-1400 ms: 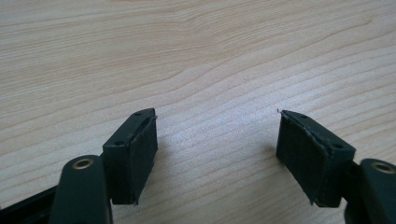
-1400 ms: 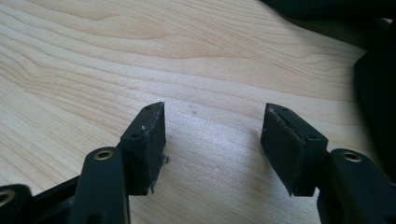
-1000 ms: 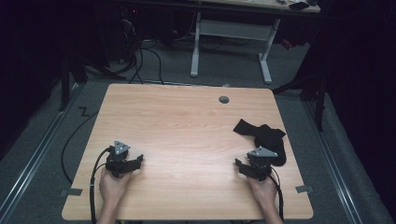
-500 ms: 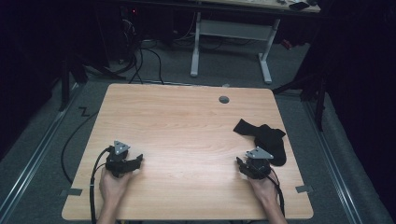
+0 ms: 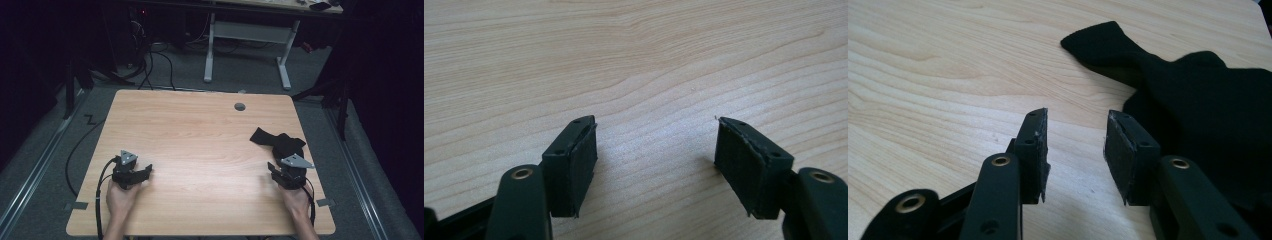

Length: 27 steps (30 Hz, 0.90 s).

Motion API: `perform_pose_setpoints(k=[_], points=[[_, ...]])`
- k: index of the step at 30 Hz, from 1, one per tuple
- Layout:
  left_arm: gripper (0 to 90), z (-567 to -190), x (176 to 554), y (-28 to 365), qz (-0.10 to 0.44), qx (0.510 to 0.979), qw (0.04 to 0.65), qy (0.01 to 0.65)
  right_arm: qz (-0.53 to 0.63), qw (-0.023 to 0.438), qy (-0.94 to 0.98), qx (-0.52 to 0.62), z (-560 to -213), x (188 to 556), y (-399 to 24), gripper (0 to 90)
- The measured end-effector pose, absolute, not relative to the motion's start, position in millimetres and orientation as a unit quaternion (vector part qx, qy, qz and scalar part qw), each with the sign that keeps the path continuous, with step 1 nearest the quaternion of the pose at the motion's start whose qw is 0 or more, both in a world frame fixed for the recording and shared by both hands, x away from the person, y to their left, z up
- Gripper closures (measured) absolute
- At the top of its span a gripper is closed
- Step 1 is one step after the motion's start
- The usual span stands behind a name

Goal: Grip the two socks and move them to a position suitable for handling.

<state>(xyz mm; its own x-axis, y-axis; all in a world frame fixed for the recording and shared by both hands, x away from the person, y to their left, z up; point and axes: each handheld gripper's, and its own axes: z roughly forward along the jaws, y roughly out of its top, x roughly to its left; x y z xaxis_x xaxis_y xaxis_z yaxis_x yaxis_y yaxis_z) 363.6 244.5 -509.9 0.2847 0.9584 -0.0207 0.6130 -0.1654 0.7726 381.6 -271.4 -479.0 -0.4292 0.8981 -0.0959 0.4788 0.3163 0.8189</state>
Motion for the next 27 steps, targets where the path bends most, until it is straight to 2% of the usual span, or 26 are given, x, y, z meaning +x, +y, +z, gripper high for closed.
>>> perform_pose_setpoints(k=[4, 16, 22, 27], points=[[33.7, -509.7, 363.7, 245.6, 0.245, 0.721, 0.351, 0.545, 0.379, 0.281, 0.748, 0.466, -476.8, 376.1, -280.0, 61.6], [33.7, -509.8, 364.0, 245.6, 0.246, 0.719, 0.351, 0.546, 0.361, 0.329, 0.721, 0.492, -460.4, 392.2, -308.9, 58.5], [33.4, -509.8, 364.0, 246.0, 0.245, 0.718, 0.352, 0.548, 0.341, 0.328, 0.731, 0.492, -456.1, 409.7, -310.8, 53.2], [33.6, -509.9, 364.0, 244.0, 0.251, 0.721, 0.345, 0.546, 0.316, 0.308, 0.754, 0.488, -466.2, 428.4, -306.4, 44.5]])
